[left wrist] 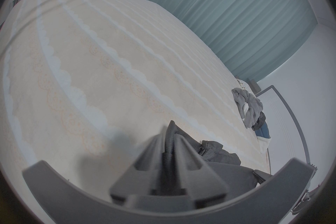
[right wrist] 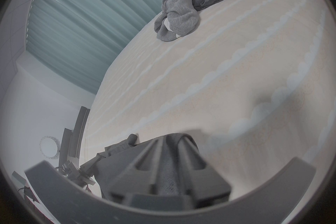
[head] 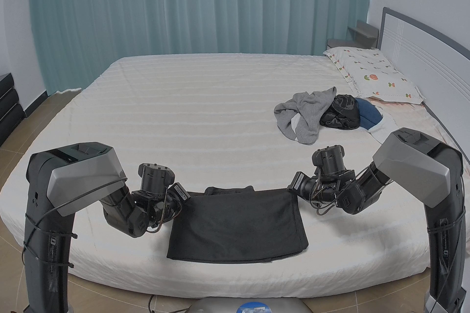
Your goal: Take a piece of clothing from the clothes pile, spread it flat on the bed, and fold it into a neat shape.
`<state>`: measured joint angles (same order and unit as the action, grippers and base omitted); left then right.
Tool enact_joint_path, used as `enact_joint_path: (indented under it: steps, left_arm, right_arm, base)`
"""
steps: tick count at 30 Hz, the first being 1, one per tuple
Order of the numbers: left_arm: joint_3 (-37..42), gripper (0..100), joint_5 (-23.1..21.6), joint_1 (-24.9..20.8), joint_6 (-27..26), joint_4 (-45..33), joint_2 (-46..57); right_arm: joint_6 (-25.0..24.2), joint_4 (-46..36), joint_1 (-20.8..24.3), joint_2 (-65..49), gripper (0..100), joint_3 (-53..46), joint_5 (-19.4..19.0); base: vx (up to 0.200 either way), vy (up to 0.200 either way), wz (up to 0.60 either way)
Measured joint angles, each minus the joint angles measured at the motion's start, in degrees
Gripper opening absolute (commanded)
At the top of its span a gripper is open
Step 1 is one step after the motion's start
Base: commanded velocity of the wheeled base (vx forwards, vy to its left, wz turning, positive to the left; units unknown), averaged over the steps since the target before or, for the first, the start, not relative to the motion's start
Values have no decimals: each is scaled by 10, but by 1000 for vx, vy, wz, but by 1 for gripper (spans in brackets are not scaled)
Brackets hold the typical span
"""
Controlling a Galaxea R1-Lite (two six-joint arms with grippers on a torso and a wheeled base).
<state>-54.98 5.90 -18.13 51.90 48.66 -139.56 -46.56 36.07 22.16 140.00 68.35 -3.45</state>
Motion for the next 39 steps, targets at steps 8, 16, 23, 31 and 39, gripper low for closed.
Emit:
enact_joint_path:
  steps: [8, 16, 23, 31, 39]
  left_arm:
    - [6, 100, -4, 4, 14, 0, 7]
    - [31, 100, -41, 28, 44, -4, 31]
    - [50, 100, -78, 51, 68, -4, 54]
    - [56, 100, -85, 62, 73, -4, 65]
    - [55, 100, -85, 63, 72, -4, 68]
  right_arm:
    - [-8, 6, -1, -16, 100, -28, -8]
    - [-11, 36, -1, -72, 100, -176, -36]
    - [-10, 80, 12, -118, 100, -302, -48]
    - [2, 88, 32, -133, 0, -336, -58]
    - [32, 81, 40, -136, 0, -350, -56]
  base:
    - [0, 0, 0]
    - [0, 0, 0]
    - [0, 0, 0]
    - [0, 0, 0]
    - [0, 0, 0]
